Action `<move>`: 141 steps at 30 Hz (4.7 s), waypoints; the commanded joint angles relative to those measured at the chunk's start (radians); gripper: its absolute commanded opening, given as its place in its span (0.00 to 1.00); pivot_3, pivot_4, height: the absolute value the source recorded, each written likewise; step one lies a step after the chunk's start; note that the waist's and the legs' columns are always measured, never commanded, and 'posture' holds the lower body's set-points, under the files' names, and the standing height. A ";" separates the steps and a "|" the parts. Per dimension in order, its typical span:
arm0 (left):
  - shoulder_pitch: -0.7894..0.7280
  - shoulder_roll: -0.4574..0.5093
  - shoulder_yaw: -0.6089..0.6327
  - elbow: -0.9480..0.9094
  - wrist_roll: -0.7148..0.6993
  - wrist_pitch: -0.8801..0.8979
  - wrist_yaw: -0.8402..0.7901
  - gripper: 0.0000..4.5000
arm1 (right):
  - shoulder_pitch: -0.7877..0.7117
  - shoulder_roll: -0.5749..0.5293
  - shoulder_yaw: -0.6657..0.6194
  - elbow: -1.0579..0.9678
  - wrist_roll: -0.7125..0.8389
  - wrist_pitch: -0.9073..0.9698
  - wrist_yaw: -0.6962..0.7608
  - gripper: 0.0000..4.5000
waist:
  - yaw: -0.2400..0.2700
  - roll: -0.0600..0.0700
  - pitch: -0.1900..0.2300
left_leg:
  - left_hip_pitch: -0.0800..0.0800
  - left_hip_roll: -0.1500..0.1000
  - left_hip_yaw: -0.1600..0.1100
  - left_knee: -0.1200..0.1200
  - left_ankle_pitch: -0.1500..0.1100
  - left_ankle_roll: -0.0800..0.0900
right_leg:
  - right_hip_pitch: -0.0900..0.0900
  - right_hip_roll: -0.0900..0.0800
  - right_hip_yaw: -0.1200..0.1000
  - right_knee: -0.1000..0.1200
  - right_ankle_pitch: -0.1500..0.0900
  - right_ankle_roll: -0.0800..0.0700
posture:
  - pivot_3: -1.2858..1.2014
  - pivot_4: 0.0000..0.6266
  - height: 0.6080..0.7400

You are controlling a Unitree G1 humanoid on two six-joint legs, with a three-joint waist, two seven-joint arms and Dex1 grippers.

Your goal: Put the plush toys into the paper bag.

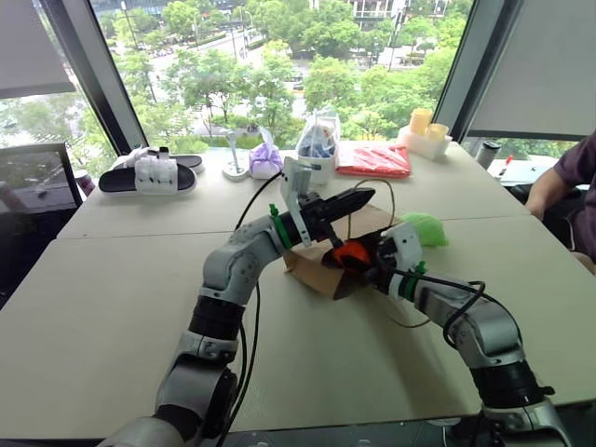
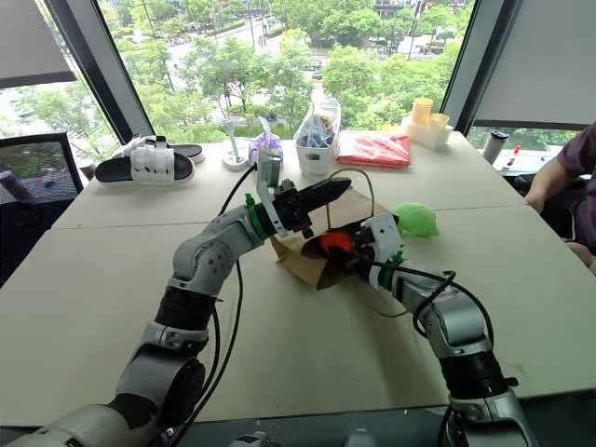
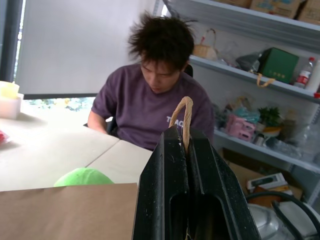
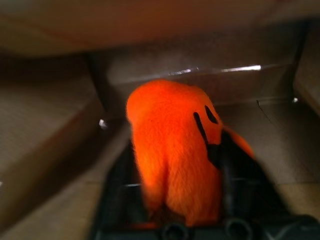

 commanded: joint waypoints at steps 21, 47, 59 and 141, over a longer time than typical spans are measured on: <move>-0.014 0.027 0.016 -0.024 -0.009 -0.020 0.052 0.00 | -0.040 -0.132 -0.416 0.084 0.190 -0.073 -0.011 0.99 | -0.005 0.000 0.000 | 0.001 0.000 0.002 0.000 -0.003 0.005 | 0.001 0.000 0.000 0.001 0.000 0.000 | 0.52 0.24 1.00; 0.012 0.033 0.021 -0.061 -0.010 -0.035 0.103 0.00 | -0.497 -0.165 -0.157 1.013 -0.331 -0.495 -0.058 0.01 | -0.001 0.000 0.000 | -0.002 -0.001 0.003 -0.003 0.002 -0.003 | -0.003 0.000 0.002 -0.001 0.000 0.000 | 0.52 0.24 1.00; -0.065 0.013 0.034 0.071 -0.007 -0.071 0.036 0.00 | 0.265 -0.311 -0.602 -0.402 0.333 0.306 0.126 0.01 | -0.001 0.000 0.000 | -0.001 0.000 0.002 -0.001 -0.003 0.005 | -0.001 0.000 0.001 -0.001 0.000 0.000 | 0.52 0.24 1.00; -0.199 -0.006 0.193 0.169 -0.087 -0.070 0.225 0.00 | 0.275 -0.081 -0.601 -0.433 1.263 0.014 -0.409 0.00 | 0.022 0.000 0.000 | 0.001 -0.001 0.001 0.001 -0.003 0.006 | 0.002 0.000 0.001 -0.001 0.000 0.001 | 0.52 0.24 1.00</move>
